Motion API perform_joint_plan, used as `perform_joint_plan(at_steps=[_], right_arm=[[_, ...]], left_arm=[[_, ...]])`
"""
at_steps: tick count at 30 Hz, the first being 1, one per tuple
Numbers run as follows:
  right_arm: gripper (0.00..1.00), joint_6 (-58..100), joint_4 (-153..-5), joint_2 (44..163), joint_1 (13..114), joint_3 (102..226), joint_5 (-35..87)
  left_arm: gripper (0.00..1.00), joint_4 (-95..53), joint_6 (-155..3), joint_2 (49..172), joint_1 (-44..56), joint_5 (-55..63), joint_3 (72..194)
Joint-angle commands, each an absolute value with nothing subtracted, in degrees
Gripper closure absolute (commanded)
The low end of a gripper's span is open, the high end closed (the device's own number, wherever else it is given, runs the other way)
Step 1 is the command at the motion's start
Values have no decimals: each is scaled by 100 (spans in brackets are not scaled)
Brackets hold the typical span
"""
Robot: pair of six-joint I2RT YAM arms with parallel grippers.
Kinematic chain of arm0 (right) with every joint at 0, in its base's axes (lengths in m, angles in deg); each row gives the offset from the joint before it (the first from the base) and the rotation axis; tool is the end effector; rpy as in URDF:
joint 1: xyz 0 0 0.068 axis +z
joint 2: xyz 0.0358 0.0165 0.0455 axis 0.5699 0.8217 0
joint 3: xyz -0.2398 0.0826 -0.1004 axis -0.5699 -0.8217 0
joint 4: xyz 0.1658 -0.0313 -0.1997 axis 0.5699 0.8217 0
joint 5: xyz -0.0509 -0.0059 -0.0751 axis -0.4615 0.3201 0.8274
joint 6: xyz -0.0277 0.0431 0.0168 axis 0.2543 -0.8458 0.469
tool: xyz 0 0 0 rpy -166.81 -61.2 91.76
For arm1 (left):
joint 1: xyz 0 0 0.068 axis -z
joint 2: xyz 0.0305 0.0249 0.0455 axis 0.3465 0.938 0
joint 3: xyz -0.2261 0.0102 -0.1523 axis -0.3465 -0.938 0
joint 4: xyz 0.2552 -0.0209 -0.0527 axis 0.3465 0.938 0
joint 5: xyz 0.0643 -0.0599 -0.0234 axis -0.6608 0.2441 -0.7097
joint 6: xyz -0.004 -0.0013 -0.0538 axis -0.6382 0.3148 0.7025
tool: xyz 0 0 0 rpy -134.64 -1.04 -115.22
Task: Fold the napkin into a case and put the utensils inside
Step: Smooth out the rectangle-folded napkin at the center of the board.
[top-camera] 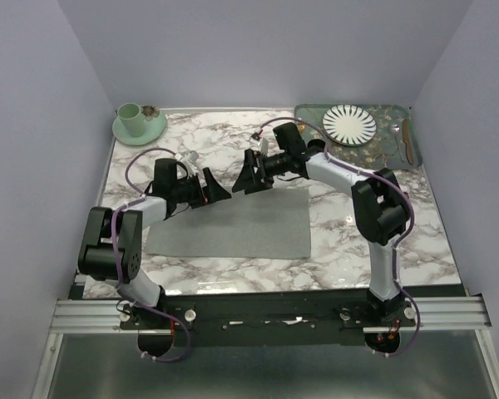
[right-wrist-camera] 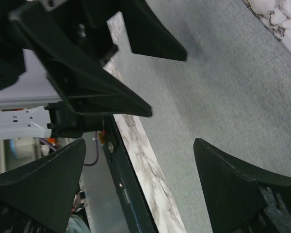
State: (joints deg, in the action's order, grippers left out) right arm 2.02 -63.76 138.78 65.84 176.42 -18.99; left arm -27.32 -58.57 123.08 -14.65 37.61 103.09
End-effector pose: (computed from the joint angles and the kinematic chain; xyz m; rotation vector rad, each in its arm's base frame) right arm 0.3706 0.2566 0.2189 -0.6171 2.4011 1.5348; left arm 0.2999 -0.0533 0.1823 -0.0332 2.2616 -1.1359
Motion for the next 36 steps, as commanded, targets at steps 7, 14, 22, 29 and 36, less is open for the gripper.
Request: perform_joint_plan(at_steps=[7, 14, 22, 29, 36], right_arm=[[0, -1175, -8105, 15470, 6516, 18240, -2455], [0, -1263, -8184, 15972, 6173, 17953, -2306], [0, -1166, -8219, 15867, 5971, 17529, -2315], [0, -1140, -8079, 15885, 5970, 17591, -2349], [0, -912, -7657, 15841, 5988, 17608, -2376]], left_arm=[[1, -6209, -3225, 14296, -1403, 4004, 10728], [1, -6904, -2811, 15131, -1579, 4022, 10720], [1, -6827, -3039, 15256, -2484, 4215, 10368], [1, -6380, -3311, 15028, -3038, 4435, 10385], [1, -5948, -3619, 14457, -3346, 4611, 10088]])
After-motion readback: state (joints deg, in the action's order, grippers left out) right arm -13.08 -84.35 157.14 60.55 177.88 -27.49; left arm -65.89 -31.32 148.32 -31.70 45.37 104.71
